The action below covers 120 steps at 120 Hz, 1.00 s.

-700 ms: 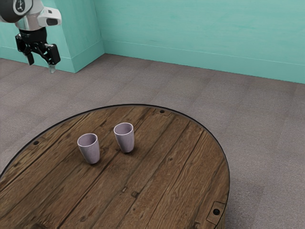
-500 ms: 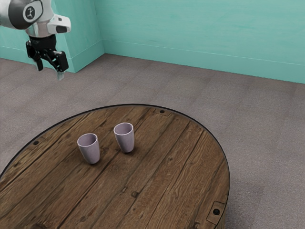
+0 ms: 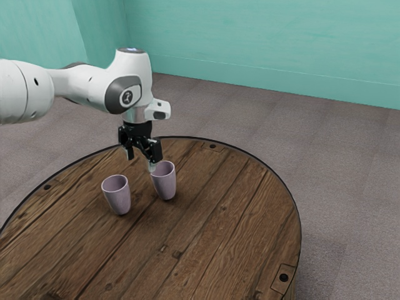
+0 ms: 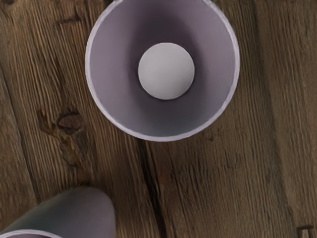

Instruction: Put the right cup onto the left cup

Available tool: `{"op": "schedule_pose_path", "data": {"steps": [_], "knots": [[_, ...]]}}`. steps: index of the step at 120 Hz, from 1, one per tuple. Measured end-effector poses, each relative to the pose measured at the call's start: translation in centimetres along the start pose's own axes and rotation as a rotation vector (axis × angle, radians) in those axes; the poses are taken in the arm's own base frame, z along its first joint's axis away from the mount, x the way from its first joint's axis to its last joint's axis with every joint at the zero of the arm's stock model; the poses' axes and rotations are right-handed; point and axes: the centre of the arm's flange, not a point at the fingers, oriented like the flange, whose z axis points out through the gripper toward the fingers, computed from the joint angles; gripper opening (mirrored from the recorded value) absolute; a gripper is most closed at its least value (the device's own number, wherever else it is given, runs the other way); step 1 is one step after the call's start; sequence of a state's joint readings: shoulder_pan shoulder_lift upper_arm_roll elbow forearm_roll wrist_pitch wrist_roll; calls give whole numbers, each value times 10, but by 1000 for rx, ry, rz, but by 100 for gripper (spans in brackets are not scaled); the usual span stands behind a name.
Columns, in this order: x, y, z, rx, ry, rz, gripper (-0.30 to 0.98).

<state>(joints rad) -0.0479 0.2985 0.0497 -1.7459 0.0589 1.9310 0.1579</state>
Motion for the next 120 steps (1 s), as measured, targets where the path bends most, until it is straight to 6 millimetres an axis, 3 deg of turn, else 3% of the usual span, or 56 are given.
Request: {"op": "schedule_pose_path", "data": {"steps": [24, 67, 108, 120], "knots": [[22, -13, 37, 2, 56, -39, 69], [40, -38, 48, 19, 141, -80, 69], [51, -40, 78, 19, 156, -82, 68], [52, -37, 78, 21, 165, -79, 45]]}}
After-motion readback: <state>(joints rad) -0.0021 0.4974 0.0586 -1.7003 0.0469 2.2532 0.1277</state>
